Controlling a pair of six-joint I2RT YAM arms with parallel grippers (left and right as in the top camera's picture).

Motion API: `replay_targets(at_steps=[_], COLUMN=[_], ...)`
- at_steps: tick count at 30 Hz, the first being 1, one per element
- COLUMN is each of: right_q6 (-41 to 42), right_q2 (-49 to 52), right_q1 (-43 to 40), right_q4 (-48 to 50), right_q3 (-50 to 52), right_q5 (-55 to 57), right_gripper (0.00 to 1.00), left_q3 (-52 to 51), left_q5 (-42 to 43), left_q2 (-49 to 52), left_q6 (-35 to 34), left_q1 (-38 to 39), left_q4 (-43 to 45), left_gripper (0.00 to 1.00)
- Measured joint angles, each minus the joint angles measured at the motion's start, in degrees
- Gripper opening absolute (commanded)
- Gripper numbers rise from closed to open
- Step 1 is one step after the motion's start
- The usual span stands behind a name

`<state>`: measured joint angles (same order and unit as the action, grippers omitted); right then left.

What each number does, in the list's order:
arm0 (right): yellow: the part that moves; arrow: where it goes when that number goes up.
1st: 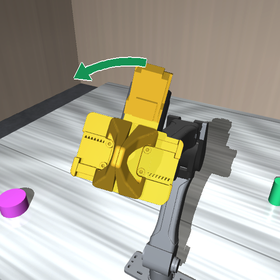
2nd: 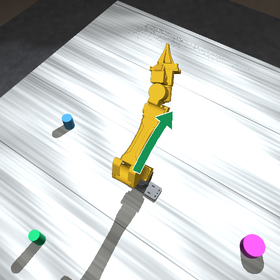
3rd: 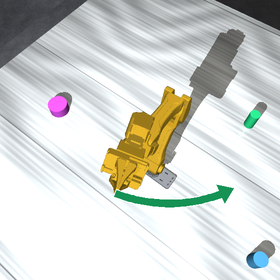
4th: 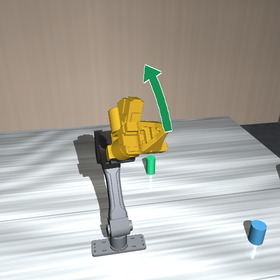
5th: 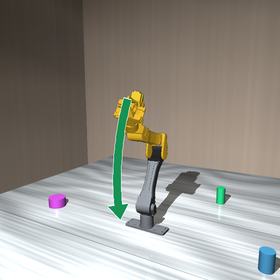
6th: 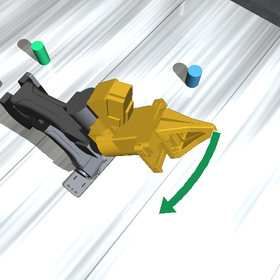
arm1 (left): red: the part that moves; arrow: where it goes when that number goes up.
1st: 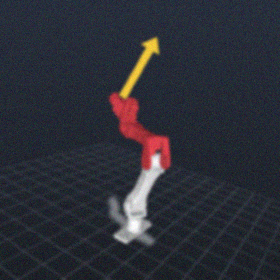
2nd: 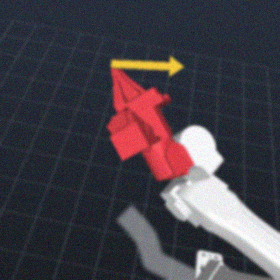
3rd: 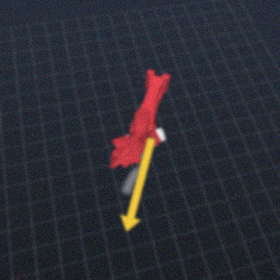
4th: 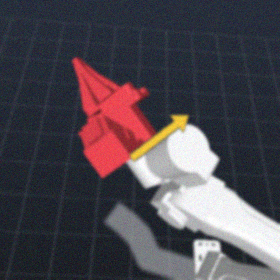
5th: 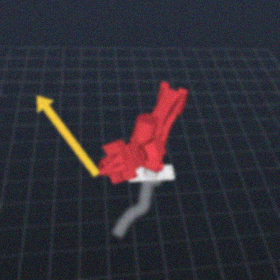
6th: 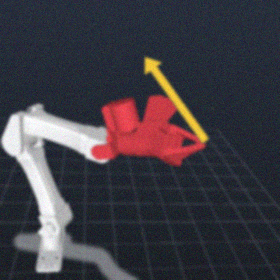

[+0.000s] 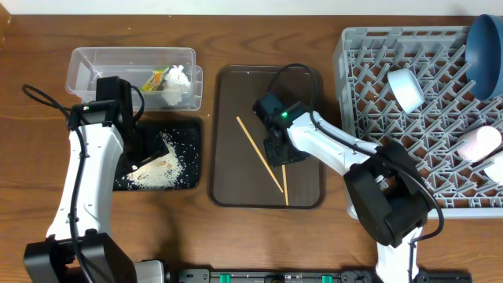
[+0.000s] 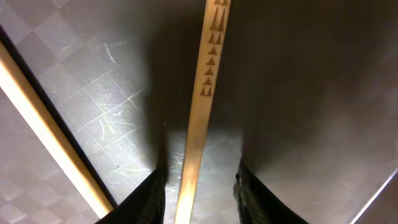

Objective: Sort waste into correct bins and load items into the dishwasher rack
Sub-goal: 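Move the right gripper to the chopsticks and grasp one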

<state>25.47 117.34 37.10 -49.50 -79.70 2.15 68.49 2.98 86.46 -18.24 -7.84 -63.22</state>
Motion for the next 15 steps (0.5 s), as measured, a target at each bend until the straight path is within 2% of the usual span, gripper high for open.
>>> replay_targets(at_steps=[8,15], right_q6=[0.6,1.3], right_q2=[0.0,0.0], right_q1=[0.0,-0.1], right_q4=[0.0,0.0], right_q3=[0.0,0.0], right_q5=[0.8,1.3], right_gripper=[0.09,0.01], left_q3=[0.0,0.0], left_q5=[0.0,0.0], left_q2=[0.0,0.0], left_q6=[0.0,0.0], left_q1=[0.0,0.0], left_q4=[0.0,0.0], left_gripper=[0.75,0.75])
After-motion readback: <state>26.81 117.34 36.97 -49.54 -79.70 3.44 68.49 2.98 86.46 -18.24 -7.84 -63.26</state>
